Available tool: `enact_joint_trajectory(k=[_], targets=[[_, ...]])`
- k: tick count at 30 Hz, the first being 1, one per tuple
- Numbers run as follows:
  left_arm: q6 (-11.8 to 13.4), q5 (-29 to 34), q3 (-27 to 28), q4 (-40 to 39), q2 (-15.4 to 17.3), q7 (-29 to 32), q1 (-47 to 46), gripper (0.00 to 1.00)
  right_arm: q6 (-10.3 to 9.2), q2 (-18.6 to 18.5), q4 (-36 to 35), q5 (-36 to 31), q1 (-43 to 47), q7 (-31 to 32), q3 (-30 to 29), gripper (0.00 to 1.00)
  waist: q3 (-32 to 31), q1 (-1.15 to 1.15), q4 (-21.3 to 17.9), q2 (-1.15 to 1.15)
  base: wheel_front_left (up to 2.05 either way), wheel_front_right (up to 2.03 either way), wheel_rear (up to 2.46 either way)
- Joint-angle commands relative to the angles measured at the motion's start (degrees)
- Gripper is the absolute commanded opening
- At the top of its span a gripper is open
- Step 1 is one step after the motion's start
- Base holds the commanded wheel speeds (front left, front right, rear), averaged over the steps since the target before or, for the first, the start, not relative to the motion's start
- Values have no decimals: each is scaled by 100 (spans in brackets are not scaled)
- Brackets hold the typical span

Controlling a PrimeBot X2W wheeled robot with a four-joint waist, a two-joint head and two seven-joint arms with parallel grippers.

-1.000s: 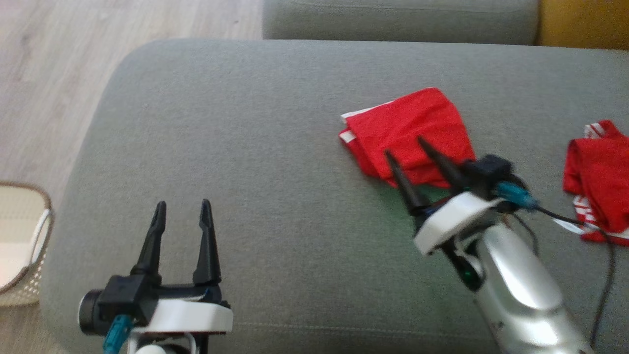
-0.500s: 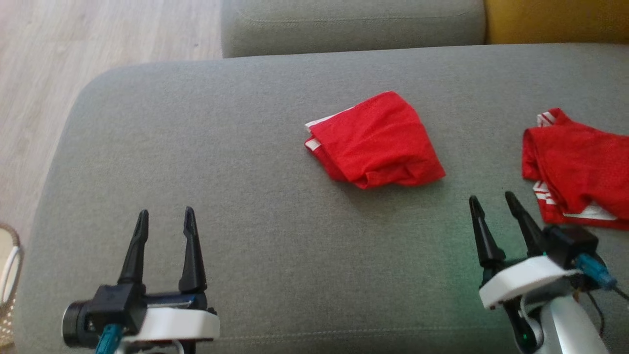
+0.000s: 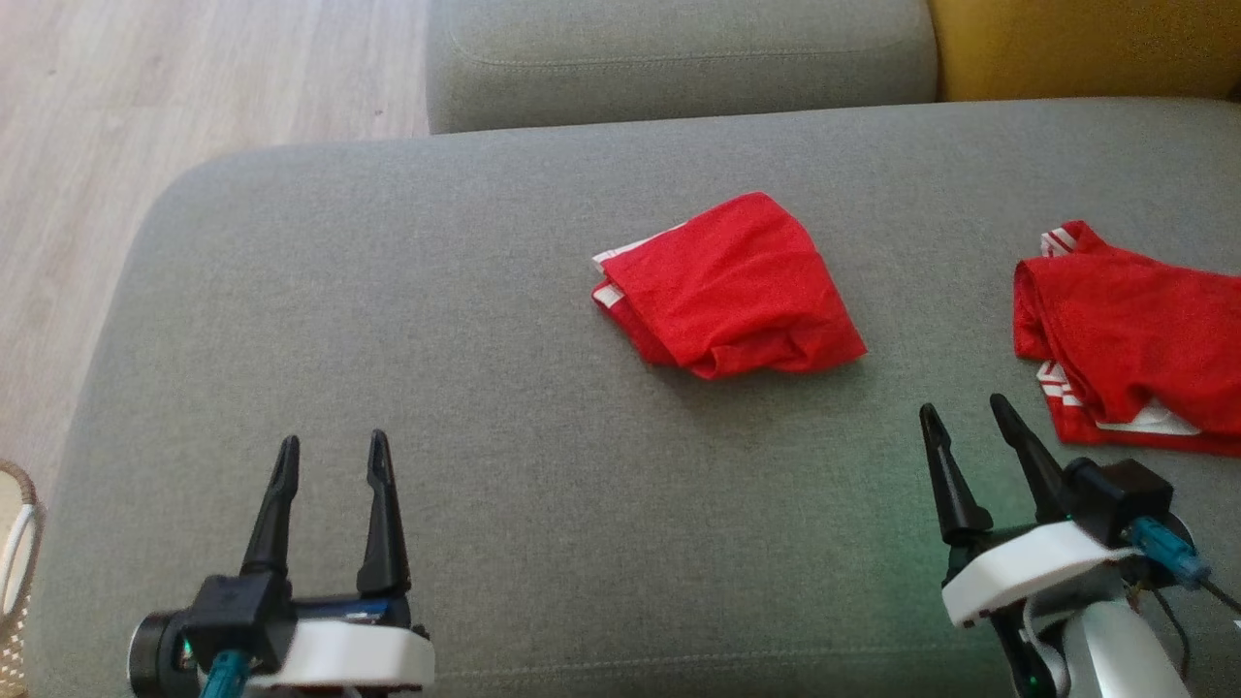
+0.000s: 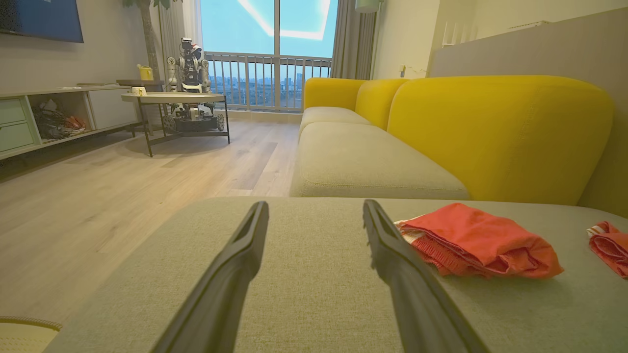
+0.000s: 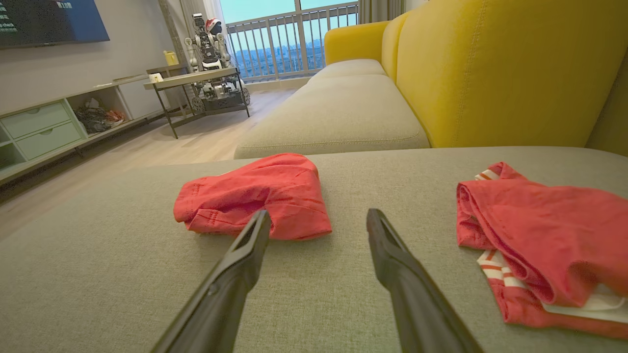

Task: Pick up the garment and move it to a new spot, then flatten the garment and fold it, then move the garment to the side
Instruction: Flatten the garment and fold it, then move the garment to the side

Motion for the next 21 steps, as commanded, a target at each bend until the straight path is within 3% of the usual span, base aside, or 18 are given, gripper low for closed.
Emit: enact_joint_trajectory(k=[1, 15, 21], targets=[[-5, 44, 169, -143, -20, -30, -128, 100, -2, 5, -215, -25, -92, -54, 157, 100, -25, 0, 29, 0, 0, 0, 0], [-116, 41, 136, 107, -20, -30, -89, 100, -2, 5, -179, 11, -96, -55, 221, 100, -5, 0, 226, 0, 0, 0, 0], [-196, -14, -7, 265, -20, -30, -268, 100, -2, 5, 736, 602, -966, 42, 217, 100, 381, 0, 456, 0, 0, 0, 0]])
